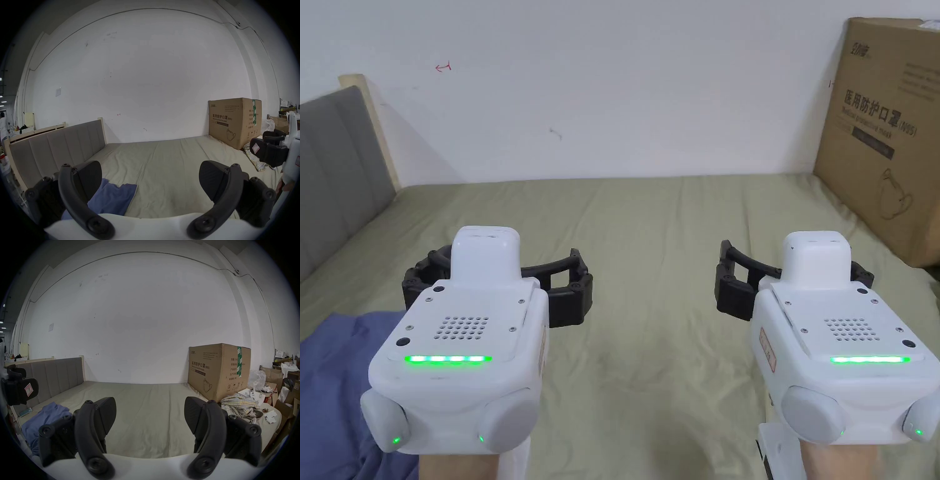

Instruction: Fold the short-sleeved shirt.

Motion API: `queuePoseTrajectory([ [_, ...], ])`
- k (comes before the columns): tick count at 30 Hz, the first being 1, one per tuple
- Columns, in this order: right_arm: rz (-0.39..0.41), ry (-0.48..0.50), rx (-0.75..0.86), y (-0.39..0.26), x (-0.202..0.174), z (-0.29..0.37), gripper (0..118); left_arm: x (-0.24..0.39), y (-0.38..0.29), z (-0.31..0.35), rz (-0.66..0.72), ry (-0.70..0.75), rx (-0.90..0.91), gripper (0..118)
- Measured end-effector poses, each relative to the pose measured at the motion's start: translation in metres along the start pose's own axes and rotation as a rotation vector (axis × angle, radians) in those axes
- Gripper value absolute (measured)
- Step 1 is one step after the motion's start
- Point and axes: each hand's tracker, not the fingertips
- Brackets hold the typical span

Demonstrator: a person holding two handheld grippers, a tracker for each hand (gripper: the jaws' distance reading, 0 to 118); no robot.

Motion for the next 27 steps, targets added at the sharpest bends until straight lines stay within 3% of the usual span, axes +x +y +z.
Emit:
queuePoseTrajectory([
  [3,-0.007,0.003,-0.004,0.0,0.0,0.0,91,0.0,0.003,-0.001,-0.004,-0.005,-0.009,118],
  [5,-0.019,0.018,-0.014,0.002,0.001,0.001,87,0.0,0.005,-0.002,-0.015,-0.01,-0.024,109],
  [6,-0.022,0.017,-0.017,0.002,0.001,0.002,79,0.001,0.004,-0.001,-0.019,-0.007,-0.016,97],
  [9,-0.02,0.01,-0.006,0.003,0.0,0.004,22,0.005,0.002,0.002,-0.023,0.036,0.004,33],
  [10,-0.019,0.009,-0.006,0.003,0.0,0.004,13,0.005,0.002,0.001,-0.021,0.041,0.002,16],
  [12,-0.013,0.001,0.004,0.004,0.0,0.006,1,0.004,0.001,-0.001,-0.022,0.044,-0.02,5],
  [13,-0.003,0.002,0.007,0.004,0.0,0.007,0,0.004,-0.001,-0.002,-0.02,0.039,-0.021,0],
  [16,0.017,-0.003,0.017,0.006,-0.001,0.009,0,0.002,-0.003,-0.001,0.007,0.03,-0.026,0],
  [20,-0.026,0.001,-0.022,0.004,0.002,0.005,0,-0.001,0.001,-0.005,0.019,0.005,-0.037,0],
  [27,-0.021,0.021,-0.041,0.007,-0.006,0.002,0,-0.009,-0.002,-0.006,0.021,0.0,-0.064,0],
])
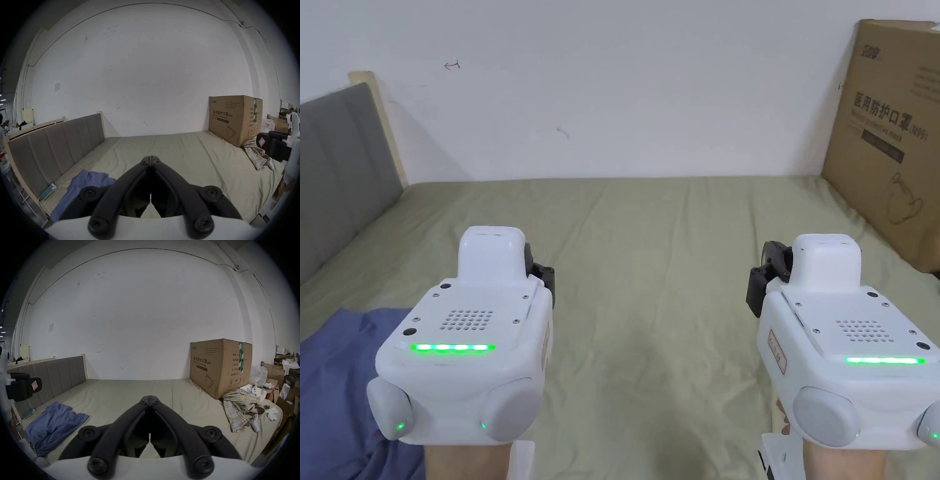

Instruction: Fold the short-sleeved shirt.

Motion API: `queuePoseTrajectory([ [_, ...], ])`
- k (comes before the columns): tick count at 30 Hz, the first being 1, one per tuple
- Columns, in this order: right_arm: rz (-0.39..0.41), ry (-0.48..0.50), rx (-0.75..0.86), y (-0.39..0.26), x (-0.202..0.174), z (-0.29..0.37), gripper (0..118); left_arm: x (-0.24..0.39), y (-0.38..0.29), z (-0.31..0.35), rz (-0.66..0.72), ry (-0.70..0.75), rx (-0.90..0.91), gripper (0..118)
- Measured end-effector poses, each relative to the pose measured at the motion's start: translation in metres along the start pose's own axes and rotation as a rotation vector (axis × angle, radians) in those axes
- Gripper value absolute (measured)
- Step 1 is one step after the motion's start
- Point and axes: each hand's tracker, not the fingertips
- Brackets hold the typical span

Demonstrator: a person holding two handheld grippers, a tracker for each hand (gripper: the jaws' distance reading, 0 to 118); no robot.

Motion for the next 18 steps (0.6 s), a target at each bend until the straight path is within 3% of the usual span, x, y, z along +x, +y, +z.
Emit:
queuePoseTrajectory([
  [7,-0.01,0.132,-0.02,0.007,-0.046,-0.021,0,-0.05,0.002,0.02,0.005,0.121,-0.009,0],
  [18,0.012,0.425,-0.077,0.001,-0.162,-0.041,0,-0.144,-0.005,0.069,0.035,0.419,-0.048,0],
])
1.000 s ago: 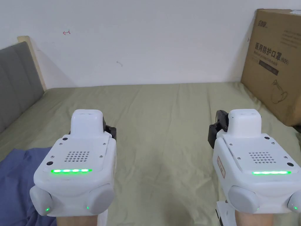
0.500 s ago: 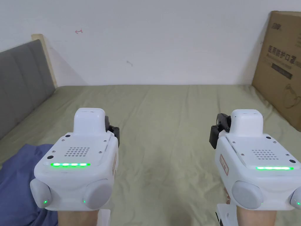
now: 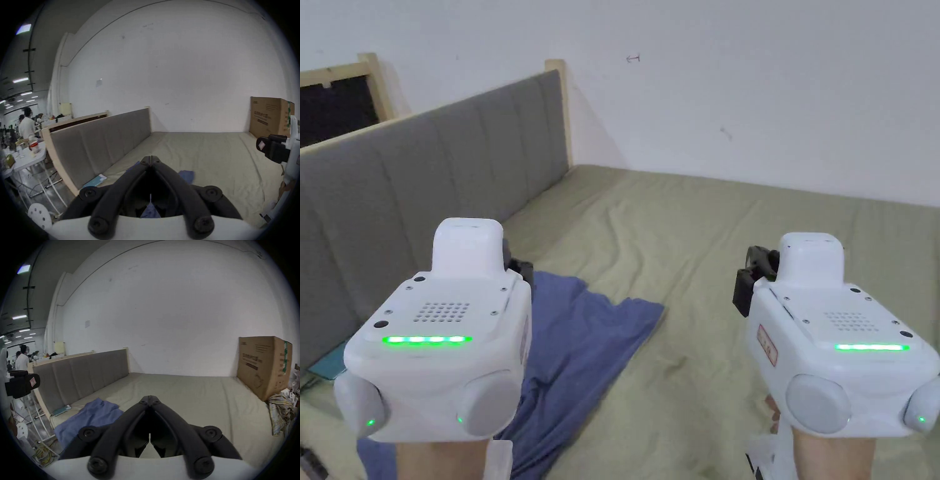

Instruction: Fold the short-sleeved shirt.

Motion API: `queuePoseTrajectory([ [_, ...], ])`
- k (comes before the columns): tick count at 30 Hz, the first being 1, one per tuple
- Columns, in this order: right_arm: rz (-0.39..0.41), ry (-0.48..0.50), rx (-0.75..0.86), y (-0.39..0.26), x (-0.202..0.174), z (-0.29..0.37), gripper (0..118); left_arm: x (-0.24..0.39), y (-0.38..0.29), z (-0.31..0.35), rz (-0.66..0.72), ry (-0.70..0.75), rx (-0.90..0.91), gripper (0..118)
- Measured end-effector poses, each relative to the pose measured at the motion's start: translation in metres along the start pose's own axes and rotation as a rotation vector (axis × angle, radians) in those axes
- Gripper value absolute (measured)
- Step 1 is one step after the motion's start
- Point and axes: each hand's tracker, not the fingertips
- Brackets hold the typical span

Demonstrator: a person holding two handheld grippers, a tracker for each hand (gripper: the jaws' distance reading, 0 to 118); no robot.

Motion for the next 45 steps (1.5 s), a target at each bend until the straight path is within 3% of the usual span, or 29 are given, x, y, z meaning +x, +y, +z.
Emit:
queuePoseTrajectory([
  [9,0.033,0.141,-0.066,-0.013,-0.051,-0.022,0,-0.035,-0.013,-0.013,0.027,0.081,-0.094,0],
  [16,0.032,0.158,-0.166,-0.033,-0.056,-0.048,0,-0.03,-0.063,-0.104,0.083,-0.066,-0.378,0],
  [21,0.051,0.148,-0.238,-0.052,-0.053,-0.068,0,-0.013,-0.116,-0.178,0.048,-0.135,-0.604,0],
  [22,0.049,0.147,-0.255,-0.057,-0.051,-0.071,0,-0.01,-0.126,-0.19,0.053,-0.147,-0.652,8],
  [24,0.05,0.137,-0.287,-0.066,-0.048,-0.079,0,-0.002,-0.142,-0.209,0.032,-0.154,-0.724,34],
  [26,0.047,0.134,-0.323,-0.075,-0.042,-0.087,0,0.007,-0.153,-0.223,-0.011,-0.178,-0.784,85],
  [27,0.045,0.138,-0.335,-0.078,-0.04,-0.09,0,0.009,-0.157,-0.225,-0.007,-0.189,-0.798,101],
  [28,0.046,0.132,-0.344,-0.081,-0.037,-0.093,0,0.011,-0.16,-0.229,0.009,-0.193,-0.79,108],
  [33,0.056,0.113,-0.38,-0.087,-0.033,-0.105,0,0.017,-0.166,-0.256,0.06,-0.197,-0.809,107],
  [35,0.048,0.114,-0.393,-0.091,-0.032,-0.109,0,0.024,-0.179,-0.272,0.088,-0.24,-0.903,107],
  [37,0.049,0.114,-0.406,-0.097,-0.031,-0.112,0,0.03,-0.195,-0.281,0.057,-0.254,-0.972,99],
  [40,0.045,0.116,-0.426,-0.102,-0.027,-0.116,0,0.031,-0.187,-0.273,0.036,-0.251,-0.924,95],
  [41,0.041,0.113,-0.432,-0.102,-0.026,-0.116,0,0.028,-0.184,-0.271,0.054,-0.251,-0.908,82],
  [42,0.033,0.111,-0.44,-0.103,-0.025,-0.117,0,0.025,-0.18,-0.269,0.076,-0.232,-0.858,59],
  [43,0.022,0.108,-0.445,-0.104,-0.023,-0.117,0,0.023,-0.175,-0.264,0.103,-0.19,-0.834,8],
  [44,0.011,0.106,-0.447,-0.104,-0.021,-0.117,0,0.02,-0.178,-0.267,0.14,-0.145,-0.854,4],
  [45,0.004,0.105,-0.448,-0.107,-0.02,-0.118,0,0.017,-0.182,-0.271,0.232,-0.196,-0.899,4],
])
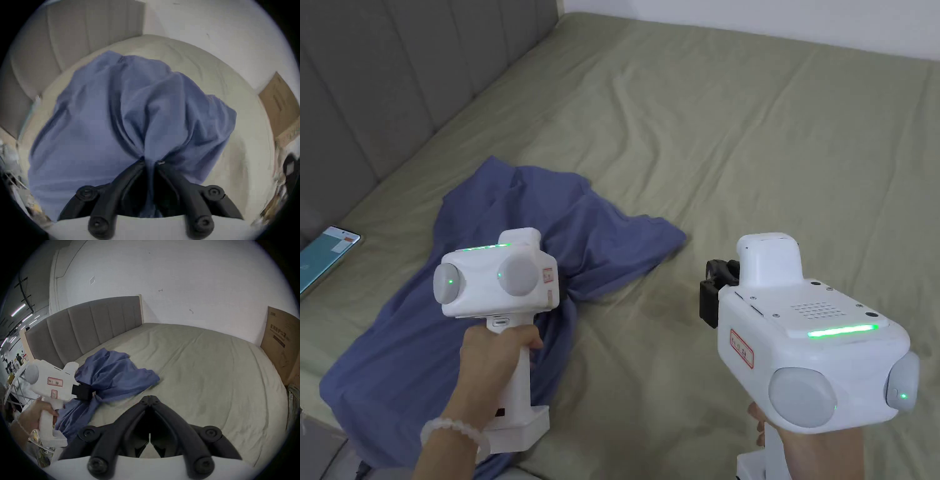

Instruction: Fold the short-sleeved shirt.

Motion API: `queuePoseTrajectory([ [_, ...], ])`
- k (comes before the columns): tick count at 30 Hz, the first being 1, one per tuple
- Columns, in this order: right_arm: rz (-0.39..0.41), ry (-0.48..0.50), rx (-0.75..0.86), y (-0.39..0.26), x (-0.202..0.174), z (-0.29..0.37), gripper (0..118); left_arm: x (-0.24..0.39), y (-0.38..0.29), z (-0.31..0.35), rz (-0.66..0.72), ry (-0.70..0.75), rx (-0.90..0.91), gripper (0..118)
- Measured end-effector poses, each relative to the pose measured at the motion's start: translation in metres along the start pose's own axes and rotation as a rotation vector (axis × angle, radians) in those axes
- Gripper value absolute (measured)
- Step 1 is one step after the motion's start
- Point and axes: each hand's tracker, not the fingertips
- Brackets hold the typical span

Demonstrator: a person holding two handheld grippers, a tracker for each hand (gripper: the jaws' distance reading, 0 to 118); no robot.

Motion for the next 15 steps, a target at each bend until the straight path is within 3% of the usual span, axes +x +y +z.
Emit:
queuePoseTrajectory([
  [7,-0.019,-0.019,0.004,0.001,0.014,0.015,0,0.001,0.009,0.027,0.007,-0.025,-0.006,4],
  [12,-0.065,-0.035,0.041,0.007,0.029,0.037,0,0.026,0.024,0.081,-0.044,-0.024,0.095,4],
  [15,-0.094,-0.053,0.077,0.012,0.042,0.055,0,0.052,0.04,0.117,-0.073,-0.116,0.174,4],
])
